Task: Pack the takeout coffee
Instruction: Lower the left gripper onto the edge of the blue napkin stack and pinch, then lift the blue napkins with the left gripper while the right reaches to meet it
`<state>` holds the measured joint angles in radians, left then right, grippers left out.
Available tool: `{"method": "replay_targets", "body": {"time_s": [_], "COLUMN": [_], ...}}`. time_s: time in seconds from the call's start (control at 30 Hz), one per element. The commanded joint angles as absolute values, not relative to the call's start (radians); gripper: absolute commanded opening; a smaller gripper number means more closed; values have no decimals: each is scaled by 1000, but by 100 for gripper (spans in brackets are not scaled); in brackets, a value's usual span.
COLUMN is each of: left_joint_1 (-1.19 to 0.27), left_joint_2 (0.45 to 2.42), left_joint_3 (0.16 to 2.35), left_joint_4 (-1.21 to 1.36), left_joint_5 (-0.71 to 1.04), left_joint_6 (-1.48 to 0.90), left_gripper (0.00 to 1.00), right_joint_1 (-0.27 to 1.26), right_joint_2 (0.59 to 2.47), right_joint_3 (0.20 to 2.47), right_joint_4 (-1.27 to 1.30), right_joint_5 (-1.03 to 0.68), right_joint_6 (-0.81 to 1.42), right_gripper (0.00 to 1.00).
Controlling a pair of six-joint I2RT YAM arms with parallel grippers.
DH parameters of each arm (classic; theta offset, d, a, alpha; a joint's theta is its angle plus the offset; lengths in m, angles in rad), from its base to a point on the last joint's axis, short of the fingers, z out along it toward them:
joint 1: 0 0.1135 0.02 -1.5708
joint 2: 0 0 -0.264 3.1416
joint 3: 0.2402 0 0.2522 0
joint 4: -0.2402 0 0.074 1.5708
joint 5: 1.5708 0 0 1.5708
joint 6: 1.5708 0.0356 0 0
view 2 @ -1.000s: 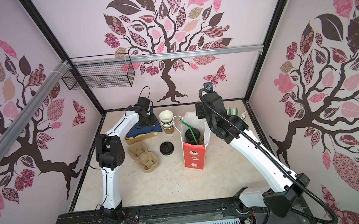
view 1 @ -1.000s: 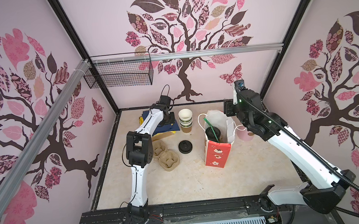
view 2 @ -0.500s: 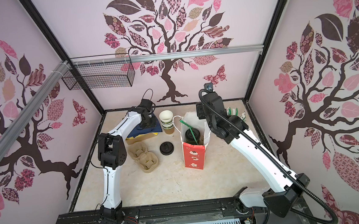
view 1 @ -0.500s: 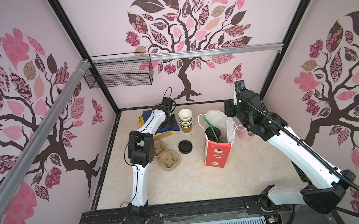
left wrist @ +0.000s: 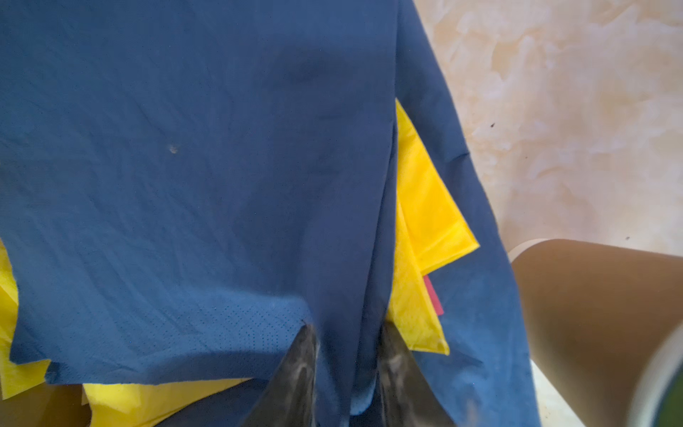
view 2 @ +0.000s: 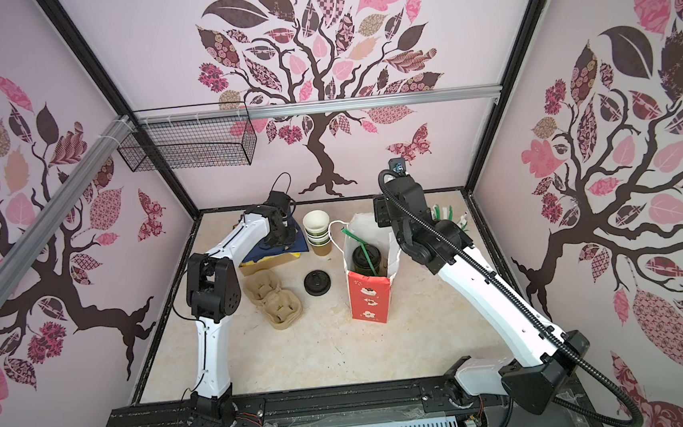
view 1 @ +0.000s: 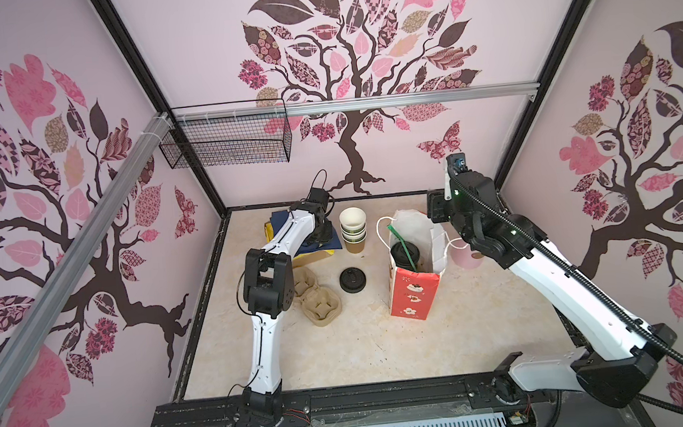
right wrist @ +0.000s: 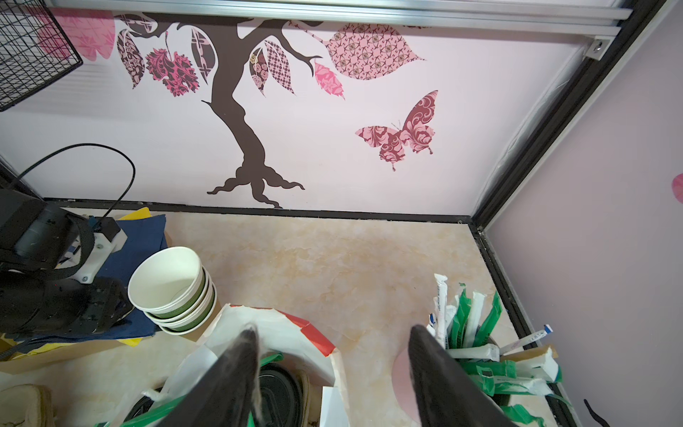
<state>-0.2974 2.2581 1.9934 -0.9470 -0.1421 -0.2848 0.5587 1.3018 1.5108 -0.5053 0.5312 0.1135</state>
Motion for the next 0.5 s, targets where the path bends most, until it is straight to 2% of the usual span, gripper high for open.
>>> {"method": "replay_targets", "body": {"time_s": [0.0,0.47], "left_joint_1": [-301,-298], "left_joint_2": [2233,2125], "left_joint_3": [1974,1975], "left_joint_4": [-945,-935], "left_joint_5": [-168,-276], "left_joint_6": [-277,-273], "left_gripper": [31,0], "right_joint_1": [562,562], "right_joint_2": [1289,1263], "right_joint_3": [1533,1529], "right_joint_4": [-518,-538], "right_joint_5": [551,568], "right_joint_6": [126,130], "right_gripper": [68,68]}}
